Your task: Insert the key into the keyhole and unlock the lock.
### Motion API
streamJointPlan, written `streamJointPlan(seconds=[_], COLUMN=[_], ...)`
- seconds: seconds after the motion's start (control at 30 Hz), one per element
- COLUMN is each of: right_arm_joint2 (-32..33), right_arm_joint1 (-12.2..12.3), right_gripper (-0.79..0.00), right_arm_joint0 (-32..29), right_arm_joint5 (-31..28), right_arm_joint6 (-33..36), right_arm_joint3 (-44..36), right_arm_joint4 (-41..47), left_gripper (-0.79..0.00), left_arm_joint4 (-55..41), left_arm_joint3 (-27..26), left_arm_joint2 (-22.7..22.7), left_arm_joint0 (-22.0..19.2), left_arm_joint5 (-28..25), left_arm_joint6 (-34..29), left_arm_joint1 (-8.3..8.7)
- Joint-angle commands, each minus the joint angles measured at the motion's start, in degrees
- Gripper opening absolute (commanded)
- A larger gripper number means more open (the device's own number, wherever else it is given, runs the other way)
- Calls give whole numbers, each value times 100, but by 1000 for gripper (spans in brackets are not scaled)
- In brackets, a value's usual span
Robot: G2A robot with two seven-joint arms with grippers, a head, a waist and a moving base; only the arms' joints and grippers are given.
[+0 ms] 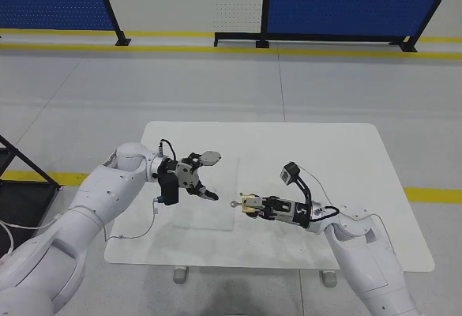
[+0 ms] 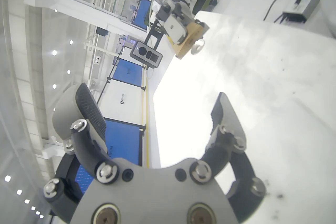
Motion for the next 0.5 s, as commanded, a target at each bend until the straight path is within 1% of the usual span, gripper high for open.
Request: streamJointPlan(seconds=[0.0, 0.3, 0.33, 0.4, 0.47], right_arm_joint2=[0, 0, 0, 0, 0], right_arm_joint1=[0, 0, 0, 0, 0], right_gripper=[-785, -785, -785, -785, -785], right_arm_joint0=[0, 0, 0, 0, 0], right_arm_joint5=[0, 0, 0, 0, 0], right_arm_joint6=[0, 0, 0, 0, 0], right_arm_joint3=[0, 0, 0, 0, 0], right_arm_joint4=[0, 0, 0, 0, 0], left_gripper=[0, 0, 0, 0, 0], left_arm_joint4=[-76, -92, -166, -298, -482], left_arm_joint3=[26, 31, -1, -138, -170], left_arm_joint2=[-2, -5, -30, -83, -92], left_arm_joint0=[1, 16, 25, 8, -21], left_arm_joint5=[-9, -30, -160, -399, -825], left_arm_joint6=[-38, -101, -347, -520, -854], left_arm_joint1=[-7, -7, -9, -1, 2])
